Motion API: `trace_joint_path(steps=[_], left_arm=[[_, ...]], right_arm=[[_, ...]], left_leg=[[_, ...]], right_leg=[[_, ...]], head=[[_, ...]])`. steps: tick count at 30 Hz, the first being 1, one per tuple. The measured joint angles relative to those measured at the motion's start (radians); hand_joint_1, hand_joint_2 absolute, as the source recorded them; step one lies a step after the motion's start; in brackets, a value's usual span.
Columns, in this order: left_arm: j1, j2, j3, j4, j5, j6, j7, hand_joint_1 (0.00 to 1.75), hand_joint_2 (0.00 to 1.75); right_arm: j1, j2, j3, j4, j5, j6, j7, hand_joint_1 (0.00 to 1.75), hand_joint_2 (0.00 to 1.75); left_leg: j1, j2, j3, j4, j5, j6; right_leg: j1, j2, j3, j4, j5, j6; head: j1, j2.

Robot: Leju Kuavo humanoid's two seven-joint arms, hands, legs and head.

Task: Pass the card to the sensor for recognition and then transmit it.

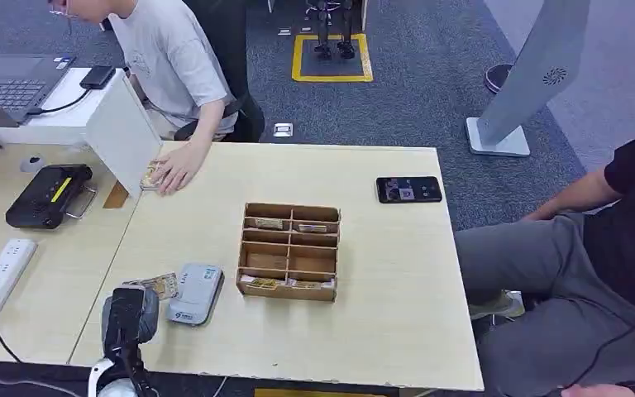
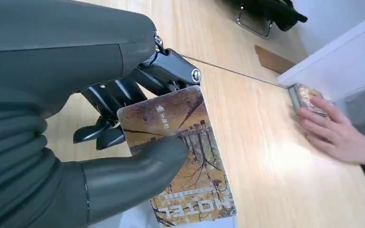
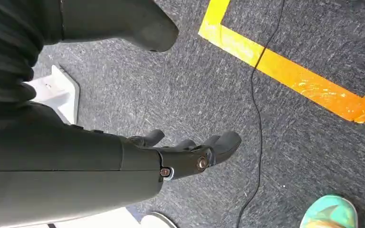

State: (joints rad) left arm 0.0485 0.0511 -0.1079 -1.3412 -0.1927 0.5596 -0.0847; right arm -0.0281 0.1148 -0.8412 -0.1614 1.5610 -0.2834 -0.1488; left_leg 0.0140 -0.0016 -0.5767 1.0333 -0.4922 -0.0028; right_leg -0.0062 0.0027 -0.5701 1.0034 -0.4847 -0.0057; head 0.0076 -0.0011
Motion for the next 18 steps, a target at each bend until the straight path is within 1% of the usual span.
trace_joint_path(steps=[5,13,18], left_arm=[[0.006,0.000,0.016,0.023,-0.040,-0.010,0.015,1.75,1.75],[0.016,-0.003,0.039,0.041,-0.050,-0.042,0.032,1.75,1.75],[0.026,-0.002,0.040,0.045,0.032,-0.129,0.042,1.75,1.75]], right_arm=[[0.000,0.000,0.000,0.000,-0.001,-0.002,0.000,0.00,1.75],[0.001,-0.002,0.000,0.000,-0.010,-0.003,-0.008,0.00,1.75],[0.001,-0.003,0.000,0.000,-0.010,-0.005,-0.010,0.00,1.75]], left_leg=[[0.000,0.000,0.000,0.000,0.000,0.000],[0.000,0.000,0.000,0.000,0.000,0.000],[0.000,0.000,0.001,0.000,0.000,0.000]], right_leg=[[0.000,0.000,0.000,0.000,0.000,0.000],[0.000,0.000,0.000,0.000,0.000,0.000],[0.000,0.000,0.001,0.000,0.000,0.000]], head=[[0.000,0.000],[0.000,0.000],[0.000,0.000]])
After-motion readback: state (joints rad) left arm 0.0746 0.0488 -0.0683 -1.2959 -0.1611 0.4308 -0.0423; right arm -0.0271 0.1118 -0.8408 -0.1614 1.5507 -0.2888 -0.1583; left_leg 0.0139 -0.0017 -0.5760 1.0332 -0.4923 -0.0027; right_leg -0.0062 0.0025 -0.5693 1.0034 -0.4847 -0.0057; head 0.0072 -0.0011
